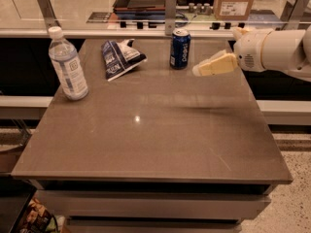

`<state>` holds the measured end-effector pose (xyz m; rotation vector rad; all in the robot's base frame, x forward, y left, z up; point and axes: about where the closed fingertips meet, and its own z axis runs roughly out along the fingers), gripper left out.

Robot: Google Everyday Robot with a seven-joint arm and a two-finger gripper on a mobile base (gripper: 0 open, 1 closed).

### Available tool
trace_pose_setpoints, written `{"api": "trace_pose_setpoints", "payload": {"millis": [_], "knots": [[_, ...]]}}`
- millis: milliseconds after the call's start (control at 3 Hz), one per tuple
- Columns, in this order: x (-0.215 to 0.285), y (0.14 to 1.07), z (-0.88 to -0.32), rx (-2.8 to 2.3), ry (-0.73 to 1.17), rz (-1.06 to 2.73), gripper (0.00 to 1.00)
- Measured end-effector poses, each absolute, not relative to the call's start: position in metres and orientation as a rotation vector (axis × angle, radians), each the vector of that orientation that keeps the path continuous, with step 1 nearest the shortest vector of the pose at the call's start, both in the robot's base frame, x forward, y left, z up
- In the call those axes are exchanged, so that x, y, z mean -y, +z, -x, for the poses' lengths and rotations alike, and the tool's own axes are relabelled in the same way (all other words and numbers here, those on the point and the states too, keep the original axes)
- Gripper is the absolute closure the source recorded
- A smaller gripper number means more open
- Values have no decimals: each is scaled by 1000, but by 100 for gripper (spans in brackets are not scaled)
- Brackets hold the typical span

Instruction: Knock pepsi can over

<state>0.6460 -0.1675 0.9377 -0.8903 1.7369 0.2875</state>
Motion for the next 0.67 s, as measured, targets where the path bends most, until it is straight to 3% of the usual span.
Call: {"api": "trace_pose_setpoints", "payload": {"millis": [667], "knots": [[146,936,-688,-1656,360,842,0]]}}
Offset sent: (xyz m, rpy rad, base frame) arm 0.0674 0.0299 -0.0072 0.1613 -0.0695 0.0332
